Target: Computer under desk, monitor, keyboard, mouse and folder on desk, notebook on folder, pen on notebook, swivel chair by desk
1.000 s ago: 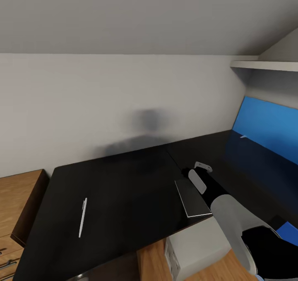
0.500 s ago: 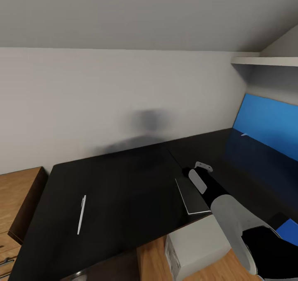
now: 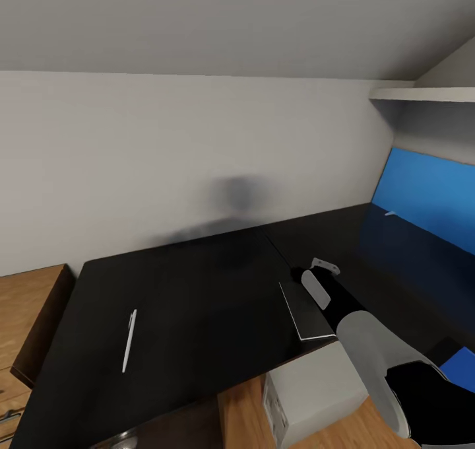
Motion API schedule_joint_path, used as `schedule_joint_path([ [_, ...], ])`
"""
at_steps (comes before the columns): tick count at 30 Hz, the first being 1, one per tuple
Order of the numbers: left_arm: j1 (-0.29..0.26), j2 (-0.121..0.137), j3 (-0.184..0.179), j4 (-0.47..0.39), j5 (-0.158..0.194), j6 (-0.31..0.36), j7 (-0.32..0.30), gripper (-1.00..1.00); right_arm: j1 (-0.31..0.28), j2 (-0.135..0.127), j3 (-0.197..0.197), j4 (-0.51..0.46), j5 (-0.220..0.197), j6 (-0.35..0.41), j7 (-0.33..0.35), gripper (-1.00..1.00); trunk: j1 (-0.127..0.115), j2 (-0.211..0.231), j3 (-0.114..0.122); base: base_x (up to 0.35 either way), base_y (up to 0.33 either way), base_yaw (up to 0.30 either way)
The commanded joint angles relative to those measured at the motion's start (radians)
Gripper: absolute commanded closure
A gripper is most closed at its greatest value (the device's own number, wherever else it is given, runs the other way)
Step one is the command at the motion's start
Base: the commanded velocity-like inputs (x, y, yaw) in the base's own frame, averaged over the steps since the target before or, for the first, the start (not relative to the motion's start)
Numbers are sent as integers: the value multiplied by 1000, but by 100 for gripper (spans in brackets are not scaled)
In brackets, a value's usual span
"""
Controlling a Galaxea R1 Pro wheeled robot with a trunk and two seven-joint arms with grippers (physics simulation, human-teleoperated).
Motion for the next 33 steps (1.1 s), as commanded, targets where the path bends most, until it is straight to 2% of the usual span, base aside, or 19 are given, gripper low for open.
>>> schedule_joint_path([
  [1, 0, 1, -4, -2, 11, -9, 4, -100, -1, -1, 5, -1, -7, 4, -8, -100, 4, -8, -4, 0, 0, 0],
  [3, 0, 2, -4, -2, 12, -9, 3, -100, -1, -1, 4, -1, -7, 5, -8, -100, 12, -22, -10, 0, 0, 0],
  [13, 0, 2, -5, -2, 11, -9, 2, -100, 0, -1, 0, -1, -8, 9, -8, -100, 12, -22, -10, 0, 0, 0],
  [24, 0, 3, -8, -1, -4, -8, 3, -100, -1, 0, 0, -1, -8, 9, -8, -100, 12, -22, -10, -2, 0, 0],
  [33, 0, 5, -7, 1, -5, -8, -1, -100, 0, 0, 0, -1, -8, 9, -8, -100, 12, -22, -10, -172, 0, 0],
])
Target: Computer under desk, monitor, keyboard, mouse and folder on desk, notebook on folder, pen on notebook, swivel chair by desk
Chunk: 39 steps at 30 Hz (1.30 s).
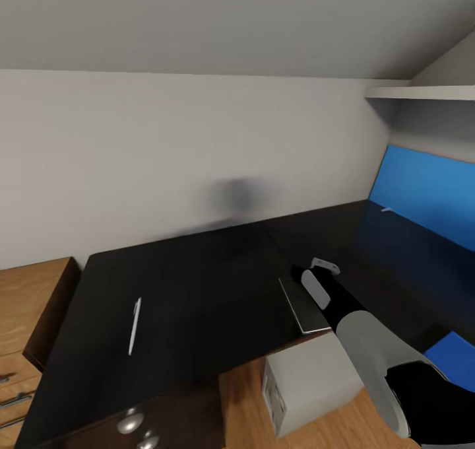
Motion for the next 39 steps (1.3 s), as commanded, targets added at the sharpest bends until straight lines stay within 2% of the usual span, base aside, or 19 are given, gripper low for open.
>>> schedule_joint_path([
  [1, 0, 1, -4, -2, 10, -8, 4, -100, 0, -1, 3, 1, -23, 6, -11, -100, 0, 0, -1, -128, 0, 0],
  [23, -1, -1, -7, 17, 9, -8, 2, -100, 0, 3, 3, 1, -23, 6, -11, -100, 0, 0, -1, -79, 0, 0],
  [39, -6, -2, -11, 25, 8, -7, 3, -100, 0, 0, 3, 0, -22, 3, -11, -100, 0, 0, -1, -14, 0, 0],
])
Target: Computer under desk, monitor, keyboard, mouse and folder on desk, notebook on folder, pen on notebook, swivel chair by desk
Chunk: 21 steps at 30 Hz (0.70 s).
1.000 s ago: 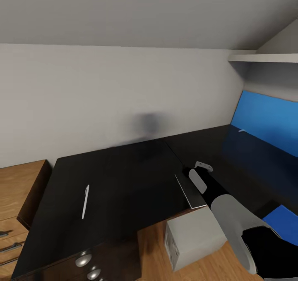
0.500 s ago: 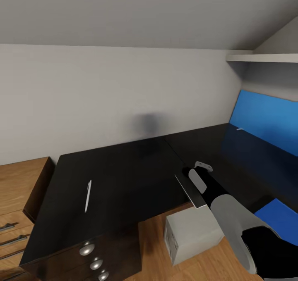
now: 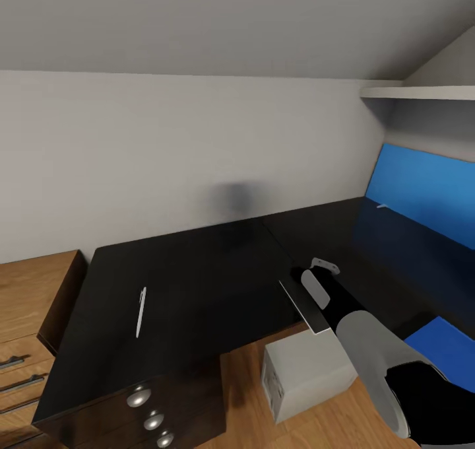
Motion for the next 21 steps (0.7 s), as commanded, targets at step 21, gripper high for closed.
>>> schedule_joint_path([
  [21, -17, 17, -18, 11, 8, -9, 12, -100, 173, -24, -9, -753, -32, 226, -24, -100, 0, 0, -1, -7, 0, 0],
])
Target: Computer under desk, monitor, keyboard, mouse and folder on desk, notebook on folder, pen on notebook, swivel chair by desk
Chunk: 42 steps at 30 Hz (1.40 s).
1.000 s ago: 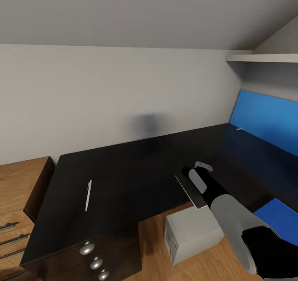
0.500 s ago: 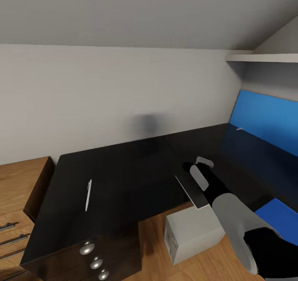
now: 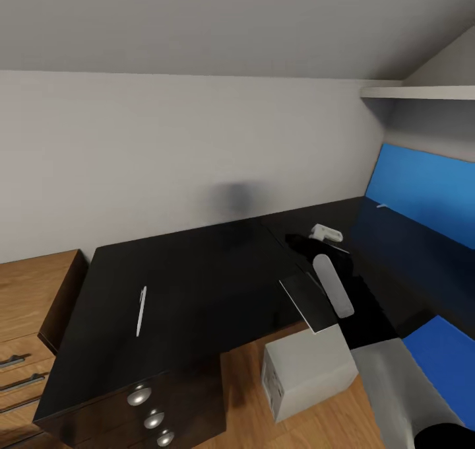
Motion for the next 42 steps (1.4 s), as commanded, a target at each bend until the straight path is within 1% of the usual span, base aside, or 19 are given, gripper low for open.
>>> schedule_joint_path([
  [1, 0, 2, -5, -2, 11, -8, 4, -100, 5, 5, 2, -4, -10, -4, -9, -100, 0, 0, -1, 0, 0, 0],
  [5, 0, 2, -5, -2, 11, -8, 4, -100, 28, 28, 2, -4, -10, -10, -9, -100, 0, 0, -1, 0, 0, 0],
  [6, 0, 2, -5, -2, 11, -8, 4, -100, 33, 30, 2, -4, -10, -10, -9, -100, 0, 0, -1, 0, 0, 0],
  [8, 0, 2, -5, -2, 11, -8, 4, -100, 43, 30, 2, -4, -10, -10, -9, -100, 0, 0, -1, 0, 0, 0],
  [31, 0, 2, -5, -2, 11, -8, 4, -100, 43, 30, 2, -4, -10, -10, -9, -100, 0, 0, -1, 0, 0, 0],
  [34, 4, -1, -4, -6, 6, -9, -3, -100, 26, 17, -9, -3, 1, 7, -4, -100, 0, 0, -1, -68, 0, 0],
  [38, 8, -3, -5, -9, 2, -9, -9, -100, 3, 9, -16, -2, 7, 19, 0, -100, 0, 0, -1, -209, 0, 0],
  [40, 8, 8, -10, -20, 14, -15, -20, -100, 15, 20, -4, -14, 9, 18, -8, -100, 0, 0, -1, 0, 0, 0],
  [42, 7, 20, -9, -32, 20, -17, -31, -100, 26, 19, -2, -25, 8, 18, -7, -100, 0, 0, -1, 0, 0, 0],
])
